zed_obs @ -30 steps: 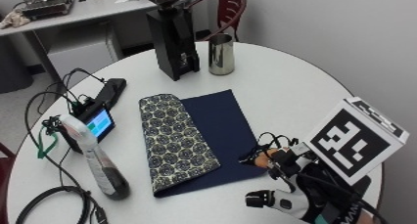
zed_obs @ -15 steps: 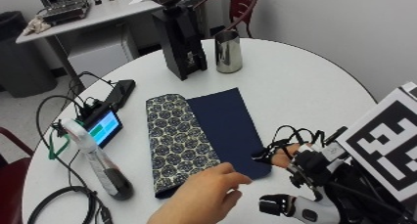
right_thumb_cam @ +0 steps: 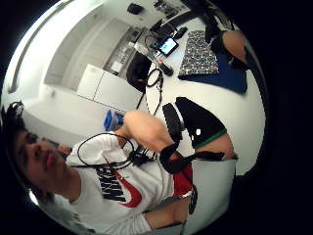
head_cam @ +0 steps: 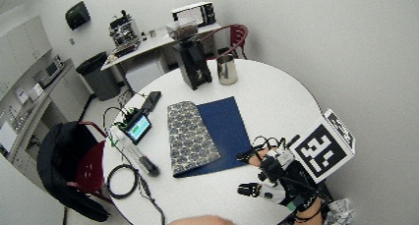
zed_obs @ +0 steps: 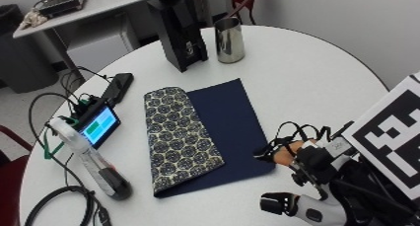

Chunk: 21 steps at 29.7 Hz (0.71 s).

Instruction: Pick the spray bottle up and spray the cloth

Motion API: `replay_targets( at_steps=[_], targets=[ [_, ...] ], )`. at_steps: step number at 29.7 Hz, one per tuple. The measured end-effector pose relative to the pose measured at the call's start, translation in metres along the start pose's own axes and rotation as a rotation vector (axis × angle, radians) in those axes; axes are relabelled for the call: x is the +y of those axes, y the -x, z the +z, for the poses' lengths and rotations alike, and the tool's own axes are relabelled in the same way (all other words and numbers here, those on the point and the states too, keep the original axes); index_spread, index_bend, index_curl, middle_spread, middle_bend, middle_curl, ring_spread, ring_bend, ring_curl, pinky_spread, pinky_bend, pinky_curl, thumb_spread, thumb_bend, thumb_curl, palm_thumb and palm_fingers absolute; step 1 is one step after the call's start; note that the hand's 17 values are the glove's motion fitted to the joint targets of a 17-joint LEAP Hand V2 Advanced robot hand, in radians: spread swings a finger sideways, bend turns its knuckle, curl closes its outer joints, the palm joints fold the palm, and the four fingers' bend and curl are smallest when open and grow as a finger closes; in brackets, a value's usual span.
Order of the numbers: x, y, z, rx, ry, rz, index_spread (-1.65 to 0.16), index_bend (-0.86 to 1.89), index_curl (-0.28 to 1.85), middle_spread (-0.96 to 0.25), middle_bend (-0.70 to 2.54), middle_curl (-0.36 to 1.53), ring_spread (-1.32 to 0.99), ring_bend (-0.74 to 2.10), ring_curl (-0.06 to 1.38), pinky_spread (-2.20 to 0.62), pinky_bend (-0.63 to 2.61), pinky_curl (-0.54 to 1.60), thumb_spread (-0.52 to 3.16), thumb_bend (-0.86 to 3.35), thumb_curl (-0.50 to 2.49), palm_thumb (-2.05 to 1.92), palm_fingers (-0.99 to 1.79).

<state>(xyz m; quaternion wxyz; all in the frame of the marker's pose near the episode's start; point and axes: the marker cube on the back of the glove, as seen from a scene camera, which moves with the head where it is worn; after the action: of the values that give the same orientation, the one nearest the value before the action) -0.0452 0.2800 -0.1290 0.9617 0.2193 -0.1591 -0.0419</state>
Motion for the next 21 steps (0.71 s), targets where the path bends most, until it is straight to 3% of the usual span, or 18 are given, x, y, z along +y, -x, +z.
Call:
replay_targets(
  at_steps=[21],
  targets=[
    [-0.009,-0.003,-0.014,0.100,0.060,-0.005,-0.29,0.14,0.30,-0.04,0.33,0.41,-0.02,0.26,0.37,0.19,0.17,0.28,1.19,-0.02,0.33,0.69,0.88]
  ],
)
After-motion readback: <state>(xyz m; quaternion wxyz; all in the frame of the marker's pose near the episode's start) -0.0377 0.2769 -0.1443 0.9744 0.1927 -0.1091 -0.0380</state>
